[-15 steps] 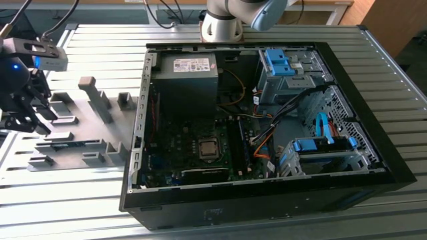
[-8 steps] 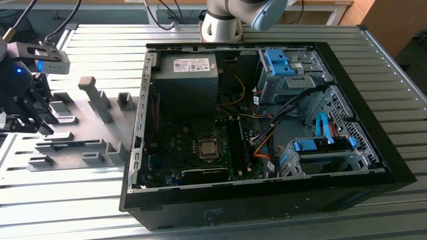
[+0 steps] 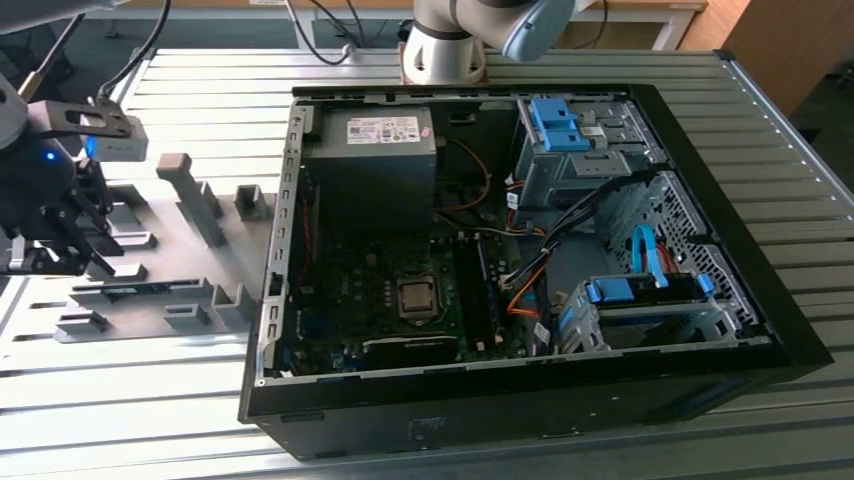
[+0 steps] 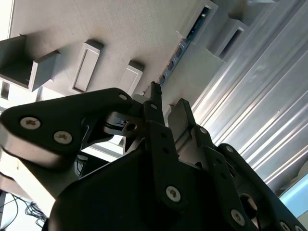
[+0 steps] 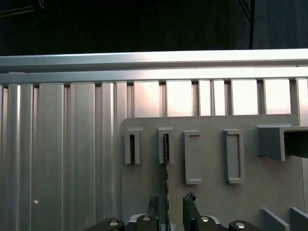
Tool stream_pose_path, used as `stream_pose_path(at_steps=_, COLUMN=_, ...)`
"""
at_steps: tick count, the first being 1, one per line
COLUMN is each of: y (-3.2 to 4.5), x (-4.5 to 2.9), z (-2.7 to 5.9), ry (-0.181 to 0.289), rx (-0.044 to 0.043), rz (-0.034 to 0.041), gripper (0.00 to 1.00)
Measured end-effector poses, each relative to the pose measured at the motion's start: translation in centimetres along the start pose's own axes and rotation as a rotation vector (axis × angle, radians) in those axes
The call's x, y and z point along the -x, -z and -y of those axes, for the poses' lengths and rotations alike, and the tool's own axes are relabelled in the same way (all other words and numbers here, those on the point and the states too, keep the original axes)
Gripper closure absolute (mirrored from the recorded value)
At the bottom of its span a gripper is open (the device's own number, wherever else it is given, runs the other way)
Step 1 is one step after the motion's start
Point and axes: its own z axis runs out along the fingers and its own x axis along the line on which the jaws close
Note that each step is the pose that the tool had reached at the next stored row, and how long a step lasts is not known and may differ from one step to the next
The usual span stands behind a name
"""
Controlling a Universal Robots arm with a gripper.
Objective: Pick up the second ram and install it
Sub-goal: 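Pick up the second ram and move it above second insertion slot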
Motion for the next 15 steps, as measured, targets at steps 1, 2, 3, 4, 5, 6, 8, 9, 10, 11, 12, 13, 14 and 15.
stream_pose_path(at_steps=1, y=-0.18, x=-0.01, z=0.00, ry=0.001, rx=0.0001, rz=0.0000, gripper=0.67)
stream_pose_path(at_steps=2, y=-0.35, x=-0.02, z=0.00, ry=0.002, rx=0.0000, rz=0.0000, gripper=0.67)
stream_pose_path(at_steps=3, y=-0.49, x=-0.02, z=0.01, ry=0.002, rx=0.0000, rz=0.0000, gripper=0.67)
stream_pose_path(at_steps=4, y=-0.54, x=-0.03, z=0.01, ry=0.002, rx=0.0000, rz=-0.0001, gripper=0.67)
stream_pose_path(at_steps=5, y=-0.55, x=-0.03, z=0.00, ry=0.002, rx=0.0003, rz=-0.0003, gripper=0.67)
stream_pose_path(at_steps=6, y=-0.55, x=-0.03, z=0.00, ry=0.002, rx=0.0003, rz=-0.0002, gripper=0.65)
stream_pose_path(at_steps=8, y=-0.57, x=-0.03, z=0.01, ry=0.002, rx=0.0001, rz=-0.0001, gripper=0.65)
stream_pose_path(at_steps=9, y=-0.58, x=-0.03, z=0.01, ry=0.002, rx=0.0001, rz=-0.0001, gripper=0.59)
stream_pose_path(at_steps=10, y=-0.58, x=-0.03, z=0.01, ry=0.002, rx=0.0001, rz=0.0000, gripper=0.59)
stream_pose_path(at_steps=11, y=-0.58, x=-0.03, z=0.01, ry=0.002, rx=0.0001, rz=-0.0001, gripper=0.59)
stream_pose_path(at_steps=12, y=-0.58, x=-0.03, z=0.01, ry=0.002, rx=0.0001, rz=-0.0001, gripper=0.59)
stream_pose_path(at_steps=13, y=-0.58, x=-0.03, z=0.01, ry=0.002, rx=0.0001, rz=-0.0001, gripper=0.59)
stream_pose_path(at_steps=14, y=-0.59, x=-0.03, z=0.01, ry=0.002, rx=0.0001, rz=0.0000, gripper=0.59)
stream_pose_path(at_steps=15, y=-0.61, x=-0.03, z=0.01, ry=0.002, rx=-0.0001, rz=0.0000, gripper=0.59)
